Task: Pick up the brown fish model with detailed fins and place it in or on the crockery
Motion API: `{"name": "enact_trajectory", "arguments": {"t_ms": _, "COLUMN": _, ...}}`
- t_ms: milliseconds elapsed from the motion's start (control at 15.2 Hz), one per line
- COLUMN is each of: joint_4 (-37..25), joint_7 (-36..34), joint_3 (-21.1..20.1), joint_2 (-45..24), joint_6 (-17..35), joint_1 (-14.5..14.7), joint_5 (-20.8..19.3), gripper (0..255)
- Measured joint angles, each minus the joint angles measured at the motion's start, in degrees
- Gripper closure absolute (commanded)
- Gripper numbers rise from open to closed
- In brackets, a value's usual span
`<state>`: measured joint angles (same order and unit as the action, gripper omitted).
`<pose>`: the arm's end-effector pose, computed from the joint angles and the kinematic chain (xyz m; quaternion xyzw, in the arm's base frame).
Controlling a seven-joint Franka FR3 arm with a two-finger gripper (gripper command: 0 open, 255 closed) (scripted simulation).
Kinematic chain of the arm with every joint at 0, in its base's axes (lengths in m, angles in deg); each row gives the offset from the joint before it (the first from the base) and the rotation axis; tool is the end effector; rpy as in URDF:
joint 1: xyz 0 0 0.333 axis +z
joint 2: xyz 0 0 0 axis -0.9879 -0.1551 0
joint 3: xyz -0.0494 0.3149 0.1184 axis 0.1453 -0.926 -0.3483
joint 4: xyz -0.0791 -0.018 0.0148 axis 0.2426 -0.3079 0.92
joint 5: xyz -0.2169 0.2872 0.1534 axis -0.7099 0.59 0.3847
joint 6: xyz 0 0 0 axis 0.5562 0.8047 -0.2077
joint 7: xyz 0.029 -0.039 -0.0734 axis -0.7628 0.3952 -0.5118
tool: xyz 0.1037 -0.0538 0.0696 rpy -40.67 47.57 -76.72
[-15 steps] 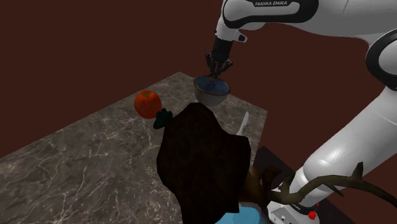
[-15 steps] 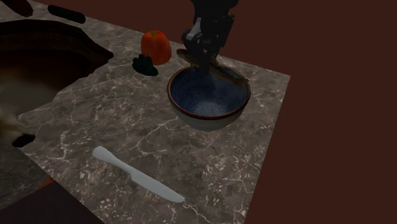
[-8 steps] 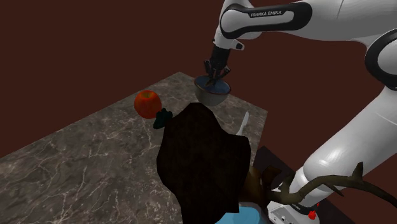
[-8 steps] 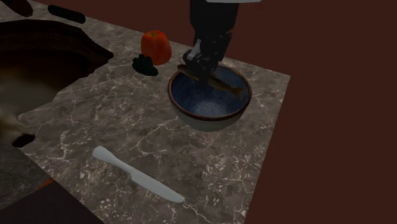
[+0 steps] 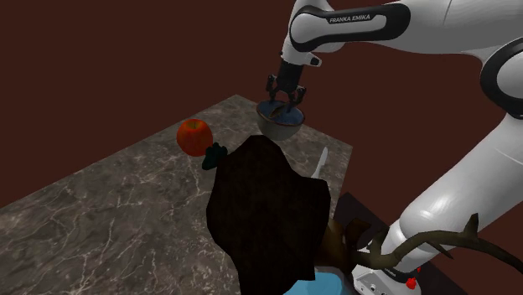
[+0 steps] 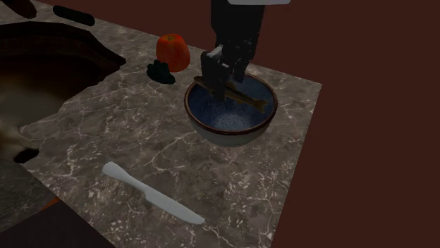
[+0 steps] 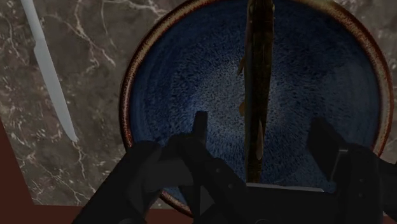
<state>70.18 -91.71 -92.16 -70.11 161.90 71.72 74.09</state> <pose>0.5558 0.0406 0.4866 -0.8108 0.5848 0.0228 0.0017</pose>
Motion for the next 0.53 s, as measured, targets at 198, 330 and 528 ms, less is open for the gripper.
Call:
{"name": "enact_trajectory", "arguments": {"t_ms": 198, "joint_4": 0.0, "joint_7": 0.0, "joint_3": 0.0, "joint_2": 0.0, "joint_6": 0.0, "joint_1": 0.0, "joint_5": 0.0, "gripper": 0}}
{"name": "enact_trajectory", "arguments": {"t_ms": 330, "joint_4": -0.4, "joint_7": 0.06, "joint_3": 0.04, "joint_2": 0.29, "joint_6": -0.68, "joint_1": -0.04, "joint_5": 0.06, "gripper": 0}}
{"name": "enact_trajectory", "arguments": {"t_ms": 528, "joint_4": -4.54, "joint_7": 0.19, "joint_3": 0.17, "joint_2": 0.8, "joint_6": -5.25, "joint_1": -0.17, "joint_5": 0.13, "gripper": 0}}
